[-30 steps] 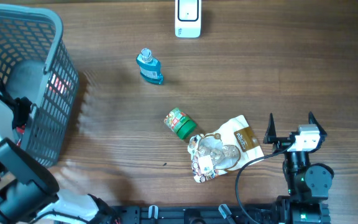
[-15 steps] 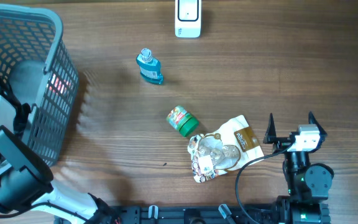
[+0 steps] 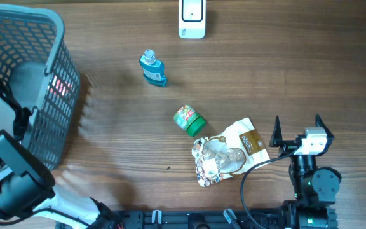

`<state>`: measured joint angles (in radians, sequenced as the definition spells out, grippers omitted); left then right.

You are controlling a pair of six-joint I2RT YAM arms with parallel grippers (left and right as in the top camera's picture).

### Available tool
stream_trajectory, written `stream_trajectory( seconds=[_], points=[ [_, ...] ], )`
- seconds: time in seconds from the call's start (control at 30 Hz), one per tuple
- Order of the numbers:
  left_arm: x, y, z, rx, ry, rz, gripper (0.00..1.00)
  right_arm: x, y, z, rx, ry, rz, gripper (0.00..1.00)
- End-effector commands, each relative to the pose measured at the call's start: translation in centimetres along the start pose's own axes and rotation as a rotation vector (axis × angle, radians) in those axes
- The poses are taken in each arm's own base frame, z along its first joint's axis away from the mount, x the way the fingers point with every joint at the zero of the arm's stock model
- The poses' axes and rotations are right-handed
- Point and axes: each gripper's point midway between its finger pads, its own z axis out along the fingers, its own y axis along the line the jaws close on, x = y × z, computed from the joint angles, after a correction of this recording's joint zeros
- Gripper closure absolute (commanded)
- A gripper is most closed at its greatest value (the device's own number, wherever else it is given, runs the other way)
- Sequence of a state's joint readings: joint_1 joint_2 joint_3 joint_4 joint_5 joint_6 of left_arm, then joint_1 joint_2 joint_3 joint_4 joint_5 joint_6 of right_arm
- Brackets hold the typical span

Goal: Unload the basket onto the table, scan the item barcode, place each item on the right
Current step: 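Return the left gripper into the basket toward the black tool package, then lift the black-and-red package out and drop it left of the jar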

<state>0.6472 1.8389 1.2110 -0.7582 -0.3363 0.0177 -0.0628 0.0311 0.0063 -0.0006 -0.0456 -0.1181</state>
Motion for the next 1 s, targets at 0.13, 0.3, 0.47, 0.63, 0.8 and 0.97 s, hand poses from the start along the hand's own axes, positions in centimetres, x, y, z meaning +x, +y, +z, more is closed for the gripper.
stream_trajectory(
  seconds=[0.13,0.3,0.47,0.63,0.8,0.97],
  points=[
    [-0.6,0.4,-2.7,0.028,-0.040,-0.048,0.96,0.0,0.2,0.0,-0.011,-0.003,-0.010,0.00],
    [-1.9,1.3,-7.7,0.074,-0.143,-0.104,0.96,0.0,0.2,0.0,-0.012,-0.003,-0.010,0.00],
    [-3.2,2.3,-15.6,0.130,-0.309,-0.139,0.96,0.0,0.2,0.0,-0.011,-0.003,-0.010,0.00],
    [-3.4,0.9,-28.6,0.362,-0.603,-0.110,0.96,0.0,0.2,0.0,-0.011,-0.003,-0.010,0.00],
    [1.6,-1.2,-41.7,0.627,-0.910,0.027,0.96,0.0,0.2,0.0,-0.011,-0.003,-0.011,0.00],
    [10.6,-7.5,-47.9,1.024,-0.921,0.372,0.96,0.0,0.2,0.0,-0.011,-0.003,-0.010,0.00]
  ],
)
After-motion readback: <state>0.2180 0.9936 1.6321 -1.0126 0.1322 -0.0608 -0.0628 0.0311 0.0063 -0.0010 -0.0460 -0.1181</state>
